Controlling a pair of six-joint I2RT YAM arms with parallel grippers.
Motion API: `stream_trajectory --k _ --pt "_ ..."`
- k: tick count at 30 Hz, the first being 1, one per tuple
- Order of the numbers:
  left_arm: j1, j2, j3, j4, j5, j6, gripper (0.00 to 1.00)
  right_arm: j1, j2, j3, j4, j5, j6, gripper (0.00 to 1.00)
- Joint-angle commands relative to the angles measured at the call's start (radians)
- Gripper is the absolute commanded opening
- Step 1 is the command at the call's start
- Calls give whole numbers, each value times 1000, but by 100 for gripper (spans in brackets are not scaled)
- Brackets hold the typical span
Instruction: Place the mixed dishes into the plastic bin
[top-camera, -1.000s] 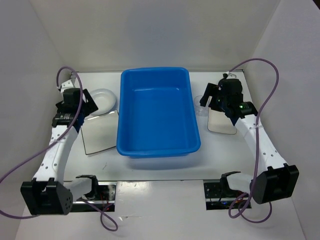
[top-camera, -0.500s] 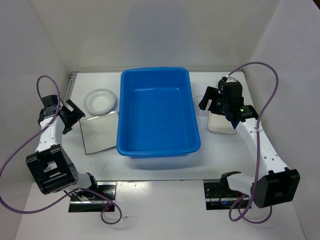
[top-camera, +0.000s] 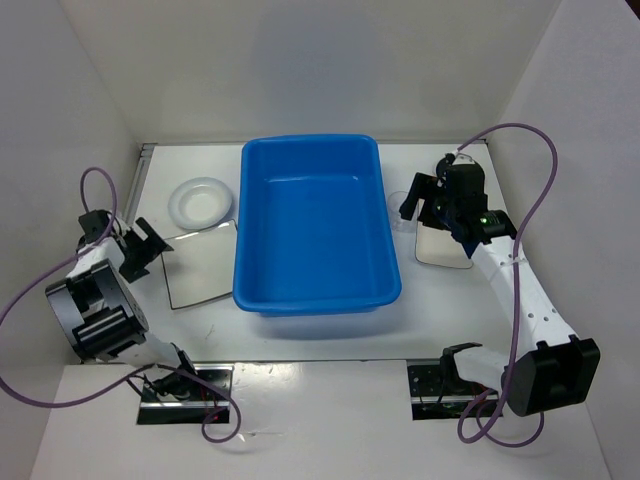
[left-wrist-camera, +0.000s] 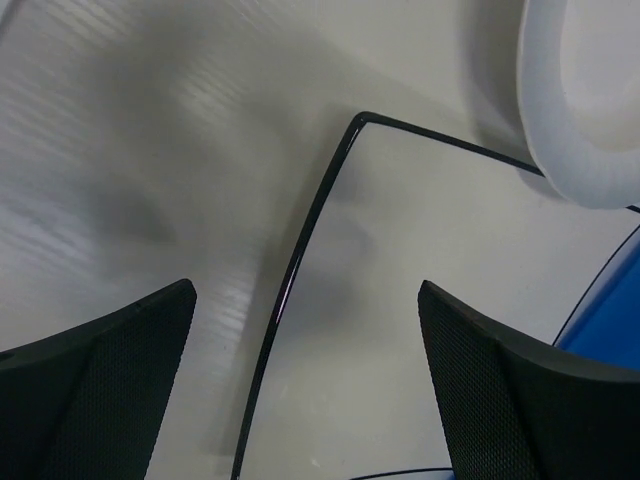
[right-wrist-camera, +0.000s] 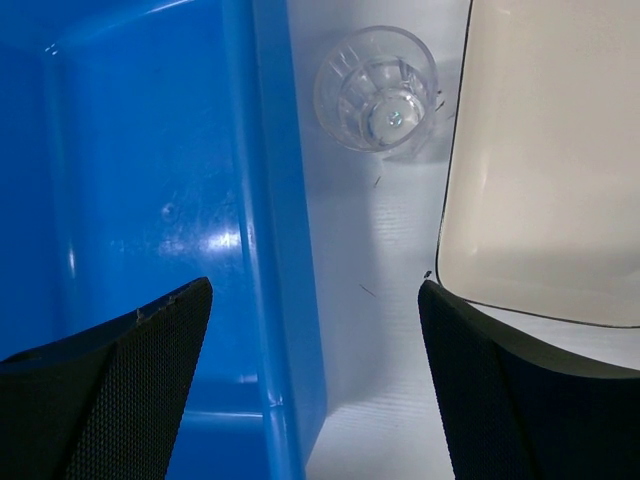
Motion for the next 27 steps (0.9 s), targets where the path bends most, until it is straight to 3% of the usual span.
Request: stream_trajectory --k 1,14,27 --pt "3 70 11 75 109 77 98 7 -20 9 1 36 -27 89" --pt "12 333 35 93 381 233 90 7 -10 9 -8 87 -36 90" --pt "21 459 37 102 615 305 83 7 26 18 -8 52 -36 90"
